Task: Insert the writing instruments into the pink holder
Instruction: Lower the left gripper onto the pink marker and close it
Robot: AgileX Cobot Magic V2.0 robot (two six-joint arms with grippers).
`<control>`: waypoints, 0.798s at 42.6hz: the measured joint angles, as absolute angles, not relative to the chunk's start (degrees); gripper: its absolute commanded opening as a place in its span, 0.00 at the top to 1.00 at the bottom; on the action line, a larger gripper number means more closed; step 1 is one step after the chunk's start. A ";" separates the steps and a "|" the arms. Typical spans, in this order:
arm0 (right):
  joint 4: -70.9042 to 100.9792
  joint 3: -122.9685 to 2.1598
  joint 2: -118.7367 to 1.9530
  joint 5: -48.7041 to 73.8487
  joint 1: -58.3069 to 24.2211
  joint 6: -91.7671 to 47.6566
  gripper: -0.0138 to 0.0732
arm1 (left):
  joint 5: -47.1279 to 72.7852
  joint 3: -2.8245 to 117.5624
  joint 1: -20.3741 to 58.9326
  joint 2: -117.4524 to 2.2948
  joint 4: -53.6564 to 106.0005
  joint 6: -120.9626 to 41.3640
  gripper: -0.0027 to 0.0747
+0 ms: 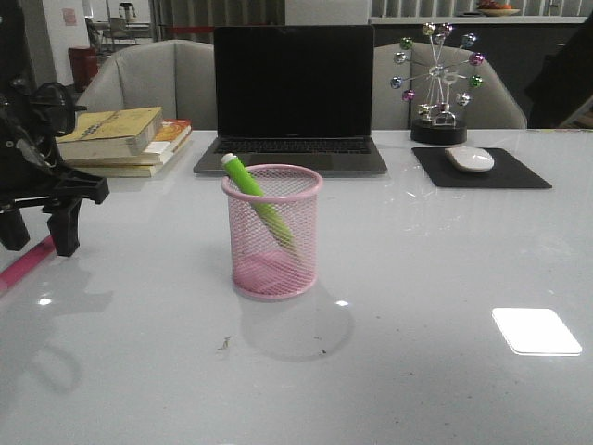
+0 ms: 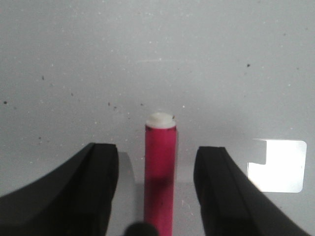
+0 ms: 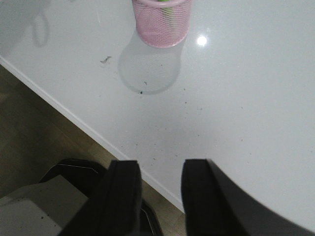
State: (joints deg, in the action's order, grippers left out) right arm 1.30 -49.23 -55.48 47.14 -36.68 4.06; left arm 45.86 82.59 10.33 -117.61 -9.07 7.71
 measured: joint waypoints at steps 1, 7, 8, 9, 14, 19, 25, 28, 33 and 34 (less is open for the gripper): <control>1.30 -49.23 -55.48 47.14 -36.68 4.06 0.45 | 46.01 82.59 10.33 -117.84 -9.07 7.63 0.45; 1.30 -49.23 -55.48 47.14 -36.68 4.10 0.45 | 46.25 82.69 10.23 -118.02 -8.21 6.41 0.45; 1.30 -49.23 -55.48 47.14 -36.68 4.10 0.45 | 46.25 82.69 10.23 -118.06 -8.04 5.97 0.45; 1.30 -49.23 -55.48 47.14 -36.68 4.10 0.45 | 46.25 82.69 10.23 -118.06 -7.87 5.68 0.45; 1.30 -49.23 -55.48 47.14 -36.68 4.10 0.45 | 46.25 82.69 10.23 -118.16 -7.51 5.10 0.54; 1.30 -49.23 -55.48 47.14 -36.68 4.10 0.45 | 46.59 82.78 10.23 -118.15 -7.10 4.96 0.69; 1.30 -49.23 -55.48 47.14 -36.68 4.10 0.45 | 46.63 82.78 10.23 -118.15 -6.98 4.87 0.85; 1.30 -49.23 -55.48 47.14 -36.68 4.10 0.45 | 46.63 82.78 10.23 -118.15 -6.98 4.75 0.84; 1.30 -49.23 -55.48 47.14 -36.68 4.10 0.45 | 46.95 82.78 10.23 -118.15 -6.98 4.54 0.84; 1.30 -49.23 -55.48 47.14 -36.68 4.10 0.45 | 47.07 82.78 10.23 -118.15 -6.98 4.41 0.84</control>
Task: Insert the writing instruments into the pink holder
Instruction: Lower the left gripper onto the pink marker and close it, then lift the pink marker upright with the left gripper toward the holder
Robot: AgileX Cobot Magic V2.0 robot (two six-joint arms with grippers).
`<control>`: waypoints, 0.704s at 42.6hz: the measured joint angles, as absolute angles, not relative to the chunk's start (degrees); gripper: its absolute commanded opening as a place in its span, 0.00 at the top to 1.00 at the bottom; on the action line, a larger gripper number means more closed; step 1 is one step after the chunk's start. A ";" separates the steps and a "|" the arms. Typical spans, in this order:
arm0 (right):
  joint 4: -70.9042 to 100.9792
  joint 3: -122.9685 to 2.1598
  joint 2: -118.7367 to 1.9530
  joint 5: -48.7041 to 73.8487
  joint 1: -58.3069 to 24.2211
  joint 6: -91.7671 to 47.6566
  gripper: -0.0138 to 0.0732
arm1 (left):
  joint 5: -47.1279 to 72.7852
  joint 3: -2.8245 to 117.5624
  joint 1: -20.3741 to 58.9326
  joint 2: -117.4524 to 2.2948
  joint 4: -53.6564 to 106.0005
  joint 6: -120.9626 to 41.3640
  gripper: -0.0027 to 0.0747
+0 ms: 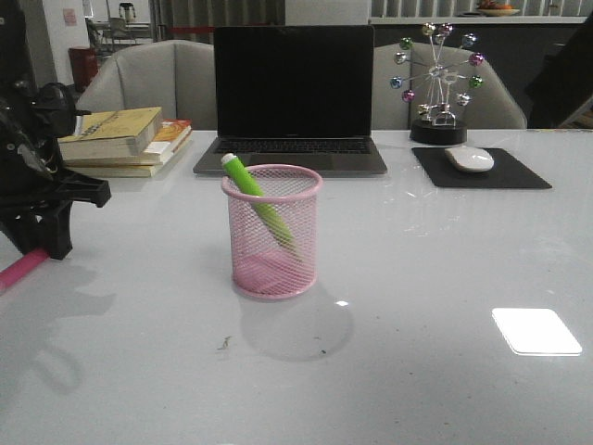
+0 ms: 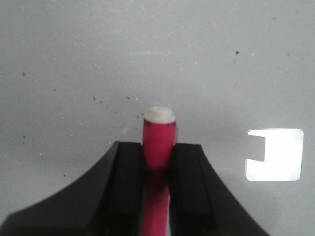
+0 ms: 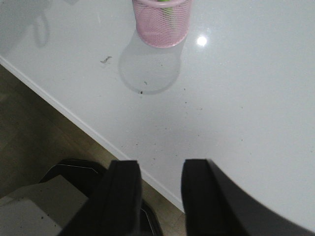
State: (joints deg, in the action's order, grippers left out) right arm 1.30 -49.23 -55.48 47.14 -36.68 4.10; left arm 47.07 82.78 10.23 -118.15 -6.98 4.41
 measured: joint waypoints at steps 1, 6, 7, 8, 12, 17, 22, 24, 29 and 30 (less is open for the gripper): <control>1.30 -49.23 -55.48 47.14 -36.68 4.10 0.45 | 47.19 82.78 10.23 -118.15 -6.98 4.27 0.84; 1.30 -49.23 -55.48 47.14 -36.68 4.10 0.45 | 48.49 82.66 10.23 -117.09 -6.98 3.64 0.84; 1.30 -49.23 -55.48 47.14 -36.68 4.10 0.45 | 48.77 82.66 10.23 -116.41 -6.98 3.59 0.84; 1.30 -49.23 -55.48 47.14 -36.68 4.10 0.45 | 48.90 82.66 10.23 -115.48 -6.85 3.50 0.84; 1.27 -49.23 -55.48 47.14 -36.68 4.10 0.45 | 48.86 82.58 10.53 -111.46 -5.38 2.73 0.84; 1.27 -49.23 -55.48 47.14 -36.68 4.10 0.45 | 45.97 81.15 11.34 -103.87 0.00 -1.05 0.84; 1.27 -49.23 -55.48 47.14 -36.68 4.10 0.45 | 39.47 77.09 13.78 -94.64 8.15 -7.23 0.84; 1.27 -49.23 -55.48 47.14 -36.68 4.10 0.45 | 36.24 75.07 15.05 -91.38 11.59 -10.05 0.84; 1.27 -49.23 -55.48 47.14 -36.68 4.10 0.45 | 26.37 68.85 19.84 -83.12 16.71 -14.09 0.84; 1.27 -49.23 -55.48 47.14 -36.68 4.10 0.45 | 24.62 68.18 20.86 -81.94 17.14 -14.36 0.84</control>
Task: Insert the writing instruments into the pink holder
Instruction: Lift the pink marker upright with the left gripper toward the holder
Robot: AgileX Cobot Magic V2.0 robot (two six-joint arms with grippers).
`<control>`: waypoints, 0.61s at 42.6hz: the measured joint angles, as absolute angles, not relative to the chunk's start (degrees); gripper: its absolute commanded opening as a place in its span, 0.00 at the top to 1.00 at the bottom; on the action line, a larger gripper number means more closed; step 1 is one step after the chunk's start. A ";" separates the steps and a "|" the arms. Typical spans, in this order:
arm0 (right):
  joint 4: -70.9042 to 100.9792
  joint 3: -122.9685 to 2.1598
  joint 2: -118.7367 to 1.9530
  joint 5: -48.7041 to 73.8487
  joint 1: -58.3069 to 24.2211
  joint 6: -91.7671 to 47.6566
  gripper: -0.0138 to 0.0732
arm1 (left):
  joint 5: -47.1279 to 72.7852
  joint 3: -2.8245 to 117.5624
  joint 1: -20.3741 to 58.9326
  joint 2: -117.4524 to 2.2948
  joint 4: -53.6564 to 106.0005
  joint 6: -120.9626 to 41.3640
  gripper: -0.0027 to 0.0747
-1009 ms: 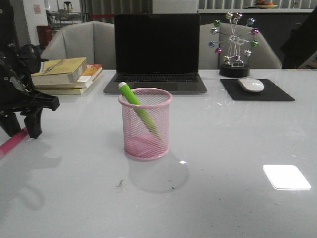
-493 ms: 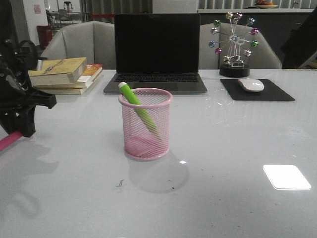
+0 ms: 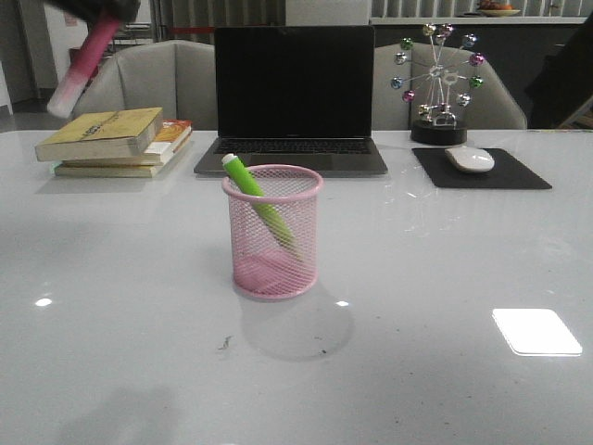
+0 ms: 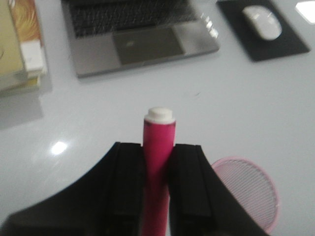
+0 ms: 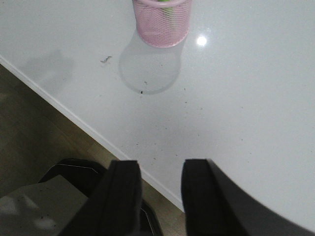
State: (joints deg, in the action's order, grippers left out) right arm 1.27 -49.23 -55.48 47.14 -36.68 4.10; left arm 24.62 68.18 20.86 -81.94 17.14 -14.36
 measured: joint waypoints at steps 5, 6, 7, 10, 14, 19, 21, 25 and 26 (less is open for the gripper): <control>1.27 -49.23 -55.48 47.14 -36.68 4.10 0.45 | 13.91 62.36 26.96 -77.51 18.12 -15.07 0.84; 1.27 -49.23 -55.48 47.14 -36.68 4.10 0.45 | 11.05 61.34 28.47 -77.16 18.36 -15.07 0.84; 1.27 -49.23 -55.48 47.14 -36.68 4.10 0.45 | 8.70 60.27 29.63 -76.84 18.34 -15.12 0.84; 1.27 -49.23 -55.48 47.14 -36.68 4.10 0.45 | -0.39 56.29 33.58 -76.72 18.55 -15.20 0.84; 1.17 -49.23 -55.48 47.14 -36.68 4.10 0.45 | -13.65 50.37 38.38 -77.63 18.74 -15.25 0.84; 1.17 -49.23 -55.48 47.14 -36.68 4.10 0.45 | -28.64 46.21 42.82 -81.23 18.83 -15.34 0.84; 1.17 -49.23 -55.48 47.14 -36.68 4.10 0.45 | -33.04 45.66 43.98 -83.29 18.83 -15.34 0.84; 1.17 -49.23 -55.48 47.14 -36.68 4.10 0.45 | -40.72 45.56 45.58 -87.43 18.83 -15.38 0.84; 1.17 -49.23 -55.48 47.14 -36.68 4.10 0.45 | -41.68 45.56 45.74 -88.39 18.83 -15.38 0.84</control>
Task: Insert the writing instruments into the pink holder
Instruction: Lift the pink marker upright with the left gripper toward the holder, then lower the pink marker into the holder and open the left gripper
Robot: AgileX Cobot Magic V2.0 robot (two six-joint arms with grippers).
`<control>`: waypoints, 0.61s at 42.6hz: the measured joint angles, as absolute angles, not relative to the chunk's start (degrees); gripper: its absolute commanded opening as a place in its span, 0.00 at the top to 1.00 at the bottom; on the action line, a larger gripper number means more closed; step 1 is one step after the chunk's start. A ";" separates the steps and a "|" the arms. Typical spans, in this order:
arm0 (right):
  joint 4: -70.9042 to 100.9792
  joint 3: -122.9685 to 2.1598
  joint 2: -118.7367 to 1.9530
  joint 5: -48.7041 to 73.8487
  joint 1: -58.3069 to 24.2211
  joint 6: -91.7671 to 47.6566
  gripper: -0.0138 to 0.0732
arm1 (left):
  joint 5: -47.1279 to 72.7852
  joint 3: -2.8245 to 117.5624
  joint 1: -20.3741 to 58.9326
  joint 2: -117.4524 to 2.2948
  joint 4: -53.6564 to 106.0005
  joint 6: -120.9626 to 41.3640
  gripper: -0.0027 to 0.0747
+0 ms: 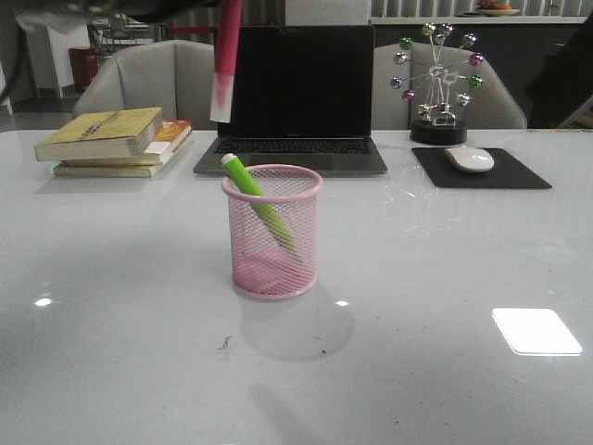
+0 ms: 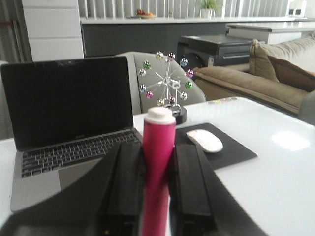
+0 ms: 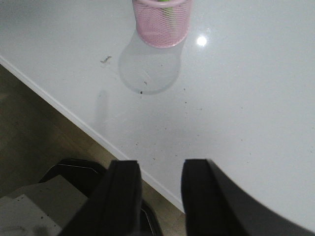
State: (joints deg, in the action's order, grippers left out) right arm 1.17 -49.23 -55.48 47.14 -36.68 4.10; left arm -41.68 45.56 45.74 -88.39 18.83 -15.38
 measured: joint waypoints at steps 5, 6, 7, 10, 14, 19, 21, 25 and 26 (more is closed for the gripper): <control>1.17 -49.23 -55.48 47.14 -36.68 4.10 0.45 | -50.33 45.56 46.68 -94.28 18.83 -15.38 0.84; 1.17 -49.23 -55.48 47.14 -36.68 4.10 0.45 | -52.04 45.56 46.79 -95.18 18.83 -15.38 0.84; 1.17 -49.23 -55.48 47.14 -36.68 4.10 0.45 | -52.86 45.56 46.79 -96.05 18.68 -15.38 0.84; 1.17 -49.23 -55.48 47.14 -36.68 4.10 0.45 | -56.59 45.56 46.79 -98.98 17.76 -15.38 0.84; 1.17 -49.23 -55.48 47.14 -36.68 4.10 0.45 | -59.57 45.56 46.79 -101.96 15.90 -14.80 0.84; 1.17 -49.23 -55.48 47.14 -36.68 4.10 0.45 | -60.97 45.56 46.79 -104.89 12.37 -13.85 0.84; 1.17 -49.23 -55.48 47.14 -36.68 4.10 0.45 | -61.09 45.56 46.79 -105.84 11.67 -13.62 0.84; 1.17 -49.23 -55.48 47.14 -36.68 4.10 0.45 | -61.09 45.56 46.81 -107.33 11.20 -13.48 0.84; 1.17 -49.23 -55.48 47.14 -36.68 4.10 0.45 | -61.09 45.56 46.81 -107.61 11.20 -13.48 0.84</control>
State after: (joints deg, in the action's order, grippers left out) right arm 1.17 -49.23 -55.48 47.14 -36.68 4.10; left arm -61.09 45.56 46.81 -107.61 11.20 -13.48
